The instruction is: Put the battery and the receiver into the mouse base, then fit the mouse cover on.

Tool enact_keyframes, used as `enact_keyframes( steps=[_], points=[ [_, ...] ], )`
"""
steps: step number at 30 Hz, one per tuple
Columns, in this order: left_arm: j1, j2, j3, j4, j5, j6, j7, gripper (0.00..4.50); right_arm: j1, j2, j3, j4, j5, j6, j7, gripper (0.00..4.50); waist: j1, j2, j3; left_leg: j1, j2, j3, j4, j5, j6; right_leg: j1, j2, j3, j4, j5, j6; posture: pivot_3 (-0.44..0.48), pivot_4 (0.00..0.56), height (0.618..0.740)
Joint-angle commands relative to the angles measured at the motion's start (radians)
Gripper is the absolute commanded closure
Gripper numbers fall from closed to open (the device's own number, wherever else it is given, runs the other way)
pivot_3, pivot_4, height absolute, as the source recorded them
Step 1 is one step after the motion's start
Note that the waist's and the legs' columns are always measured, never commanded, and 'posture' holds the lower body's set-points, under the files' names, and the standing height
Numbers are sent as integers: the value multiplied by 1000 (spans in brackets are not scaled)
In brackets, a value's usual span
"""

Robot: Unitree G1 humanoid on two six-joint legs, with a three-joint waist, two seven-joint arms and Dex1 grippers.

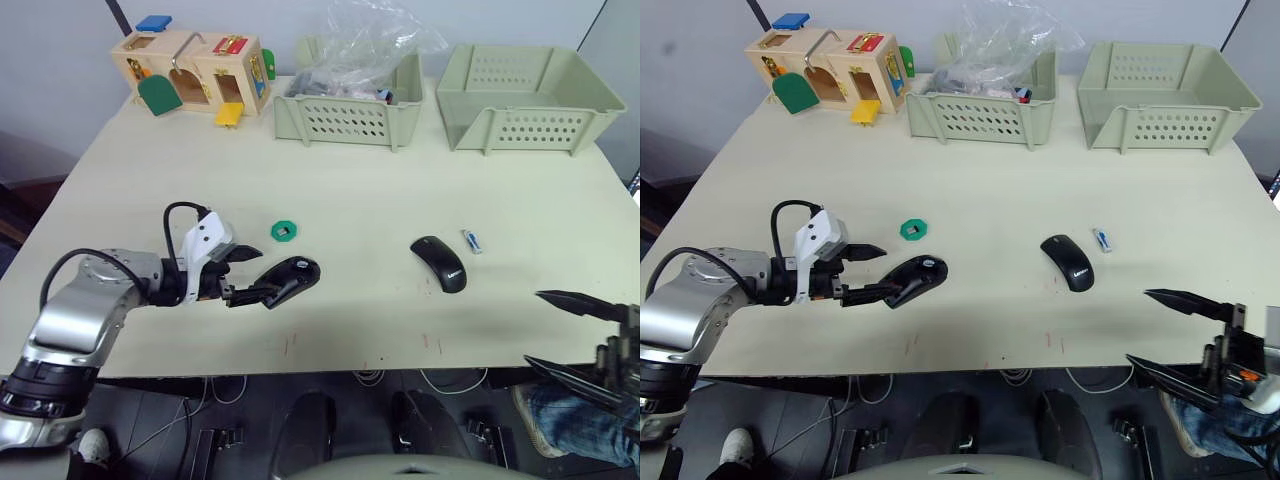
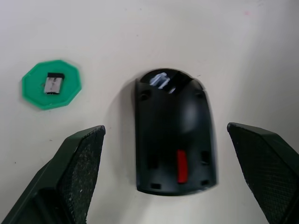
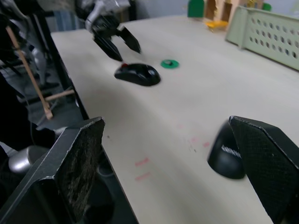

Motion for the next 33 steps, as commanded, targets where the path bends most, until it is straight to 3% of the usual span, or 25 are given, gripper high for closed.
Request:
enact_keyframes(
  steps=[1, 15, 33],
  points=[
    [-39, -7, -25, -5, 28, 8, 7, 0, -12, 1, 20, -7, -18, -44, 1, 35, 1, 0, 0, 0, 0, 0, 0, 0, 0, 0, 0, 0, 0, 0, -1, 0, 150, 740],
    [-53, -75, -85, -49, 63, 71, 72, 0, 1, 57, 139, -7, -59, -94, -35, 35, 0, 0, 0, 0, 0, 0, 0, 0, 0, 0, 0, 0, 0, 0, 0, 0, 150, 740],
    [-53, -135, -129, -33, 143, 18, 116, 0, 22, 53, 138, -26, -52, -97, -82, 35, 2, 0, 0, 0, -1, 0, 1, 0, 0, 0, 0, 0, 1, 1, -1, 0, 150, 740]
  ],
)
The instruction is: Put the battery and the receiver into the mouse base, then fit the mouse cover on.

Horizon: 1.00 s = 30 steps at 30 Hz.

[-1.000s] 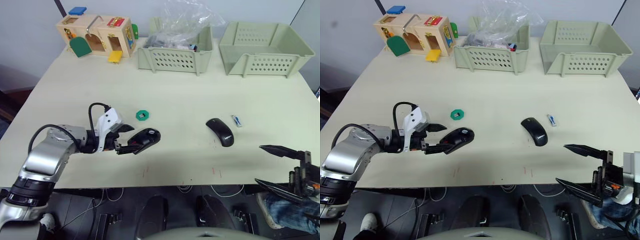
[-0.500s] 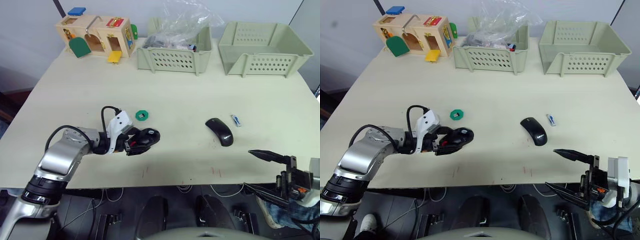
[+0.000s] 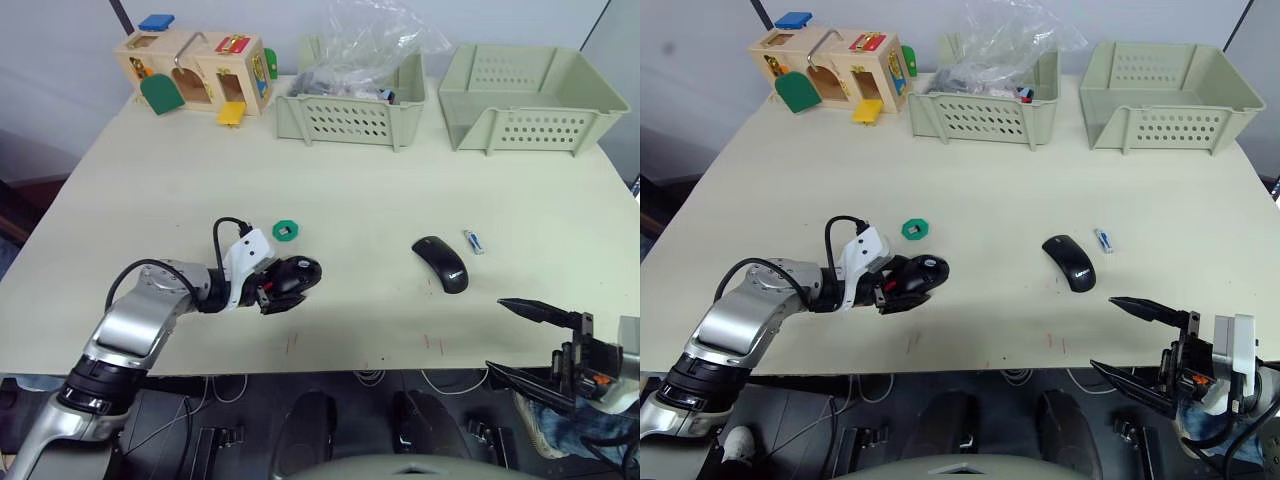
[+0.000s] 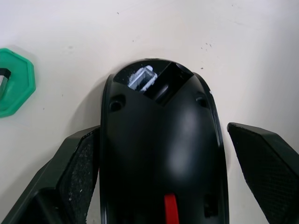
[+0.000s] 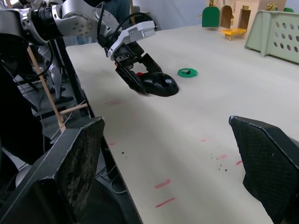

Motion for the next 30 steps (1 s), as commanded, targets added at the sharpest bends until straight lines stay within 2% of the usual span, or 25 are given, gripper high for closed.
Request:
enact_keyframes(
  steps=[1, 6, 7, 8, 10, 19, 24, 30],
  points=[
    [-18, -7, -2, 1, 12, -17, 3, 0, 1, -12, -10, -29, 19, -8, -9, 35, 0, 0, 0, 0, 0, 0, 0, 0, 0, 0, 0, 0, 0, 0, 0, 0, 150, 740],
    [-20, -9, -3, 12, 19, -24, -1, 0, 5, -14, -12, -37, 24, -4, -17, 35, -1, 0, 0, 0, 0, 0, 0, 0, 0, 0, 0, 0, 0, 1, -1, 0, 150, 740],
    [-17, -8, -1, 11, 18, -25, -2, 535, 8, -14, -12, -39, 24, -5, -18, 0, -1, 0, 0, 0, 0, 0, 0, 0, 0, 0, 0, 0, 0, 1, -1, 0, 150, 740],
    [-15, -10, 0, 13, 19, -28, -2, 725, 9, -14, -12, -41, 25, -4, -20, 0, -1, 0, 0, 0, 0, 0, 0, 0, 0, 0, 0, 0, 0, 1, -1, 0, 150, 740],
    [-11, -13, 2, 12, 18, -31, -5, 1577, 13, -13, -13, -45, 27, -4, -25, 0, -1, 0, 0, 0, 0, 0, 0, 0, 0, 0, 0, 0, 0, 1, -1, 0, 150, 740],
    [-33, 5, 16, 10, -6, -72, -77, 1576, 37, -10, -28, -66, 39, -3, -43, 0, -1, 0, 0, 0, 0, 0, 0, 0, 0, 0, 0, 0, 0, 1, -1, 0, 150, 740],
    [-124, -8, -74, 9, 13, -123, -198, 1576, 74, -8, -53, -76, 40, 3, -78, 0, 5, 0, 0, -1, 0, 0, 1, 0, 0, 0, 0, 0, 0, 0, -1, 0, 150, 740],
    [-253, -83, -208, 35, 62, -135, -253, 1576, 117, -27, -76, -110, 39, 56, -152, 0, 2, 0, 0, -1, -1, 1, 1, 0, 0, 0, 0, 0, 0, 1, -1, 0, 150, 740]
  ],
)
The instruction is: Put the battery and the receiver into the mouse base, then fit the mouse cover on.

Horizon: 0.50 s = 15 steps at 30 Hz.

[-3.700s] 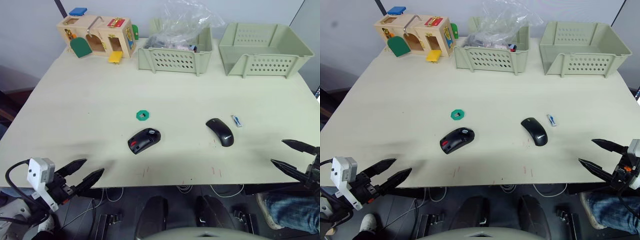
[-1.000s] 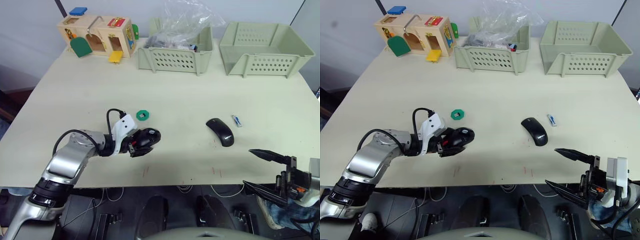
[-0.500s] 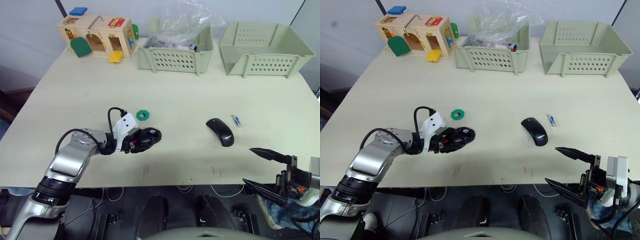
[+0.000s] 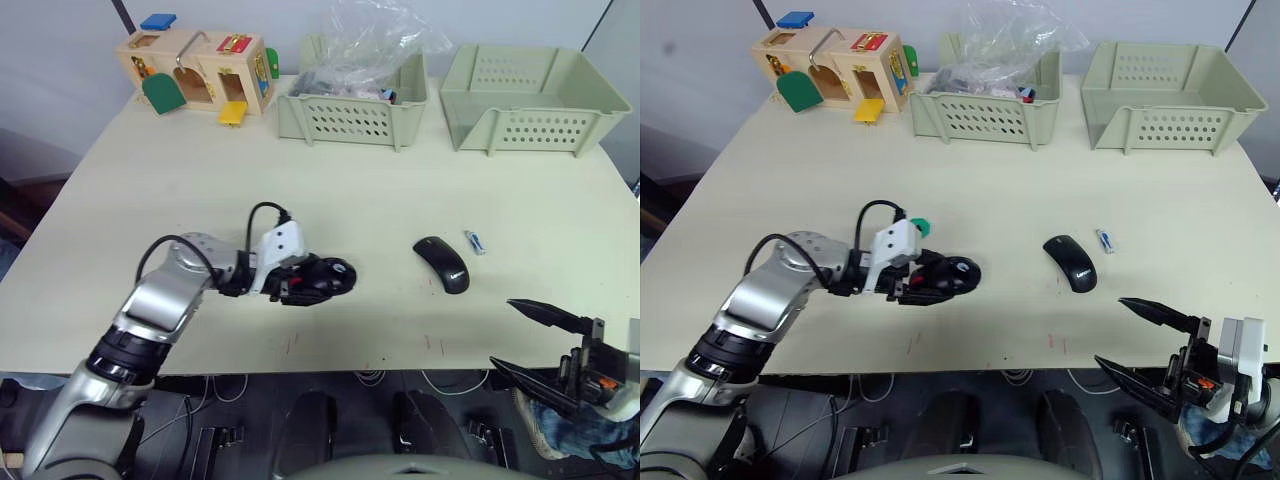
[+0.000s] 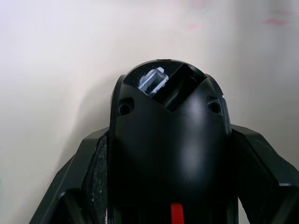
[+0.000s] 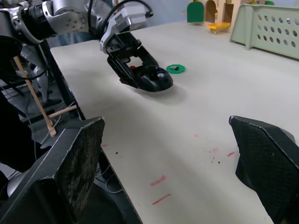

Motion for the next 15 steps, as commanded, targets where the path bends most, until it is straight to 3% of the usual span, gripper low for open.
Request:
enact_keyframes(
  steps=[1, 9, 15],
  points=[
    [-72, -42, -66, 14, 41, -11, -19, 1576, 17, -16, -42, -54, 26, 34, -52, 0, -2, 0, 0, 0, 0, 0, 0, 0, 0, 0, 0, 0, 0, 0, 0, 0, 150, 740],
    [-154, -144, -176, 51, 125, 41, 15, 1576, 14, -67, -78, -122, 57, 182, -222, 0, -4, 0, 0, 0, 0, -1, 0, 0, 0, 0, 2, 1, 0, 0, 0, 0, 150, 740],
    [-155, -164, -248, 87, 196, 41, 18, 1576, -60, -103, -78, -146, 60, 255, -317, 0, -4, 0, 0, 0, 0, -1, 1, 0, 0, 0, 1, 1, 0, -1, 3, 0, 150, 740]
  ],
)
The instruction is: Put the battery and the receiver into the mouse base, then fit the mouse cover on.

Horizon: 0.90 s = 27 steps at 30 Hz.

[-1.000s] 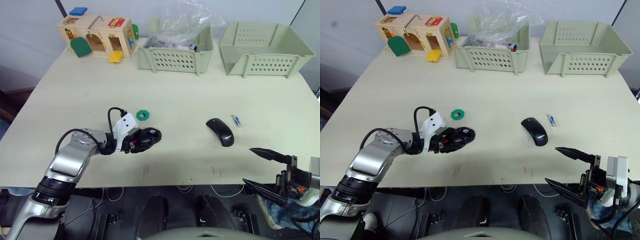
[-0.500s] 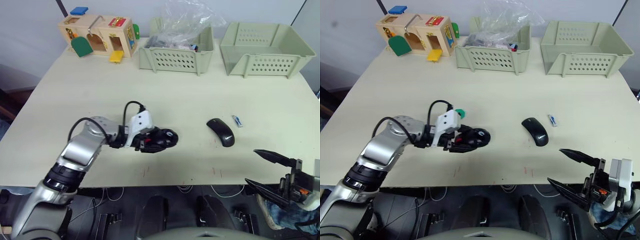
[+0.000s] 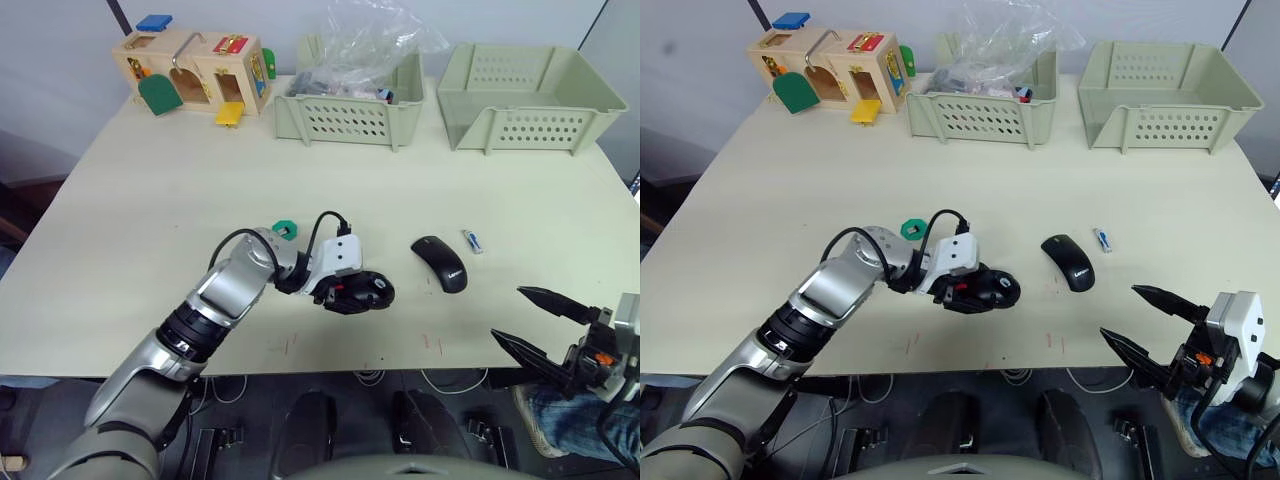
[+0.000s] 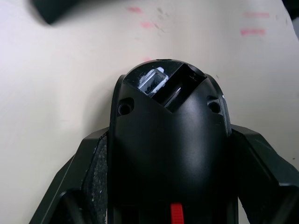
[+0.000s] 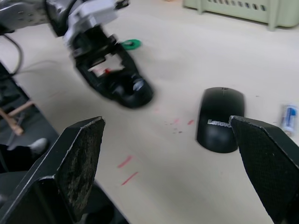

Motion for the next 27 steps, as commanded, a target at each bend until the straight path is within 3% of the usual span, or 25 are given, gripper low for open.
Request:
enact_keyframes(
  steps=[1, 8, 14, 21, 27],
  points=[
    [-7, -8, -19, 2, 23, 11, 0, 1576, -25, -29, -27, -36, 19, 20, -14, 0, 0, 0, 0, 0, 0, 0, 0, 0, 0, 0, 0, 0, 0, 0, 0, 0, 150, 740],
    [17, -33, -10, -11, 31, 31, 31, 1576, -112, -102, -7, -8, 39, 46, 37, 0, 2, 1, -1, 0, 0, 0, 1, 0, 0, 1, 0, 0, 0, 0, 0, 0, 150, 740],
    [24, -57, -9, -3, 43, 31, 51, 1576, -448, -196, 189, 125, -8, 466, -315, 0, 4, 1, -3, 1, 0, 0, 1, 0, 0, 1, -1, 0, 0, 2, -3, 0, 150, 740],
    [22, -93, -5, -2, 40, 58, 64, 1576, -784, -92, 309, 316, -78, 693, -520, 0, 16, 3, -4, -1, -2, 0, 2, 0, 0, 1, -1, 0, 0, 2, -2, 0, 150, 740],
    [25, -103, -7, -2, 45, 65, 70, 1576, -901, -25, 325, 426, -130, 784, -582, 0, 24, 3, -4, -3, -2, 1, 2, 0, 0, 1, -1, -2, -1, 2, -2, 0, 150, 740]
  ],
)
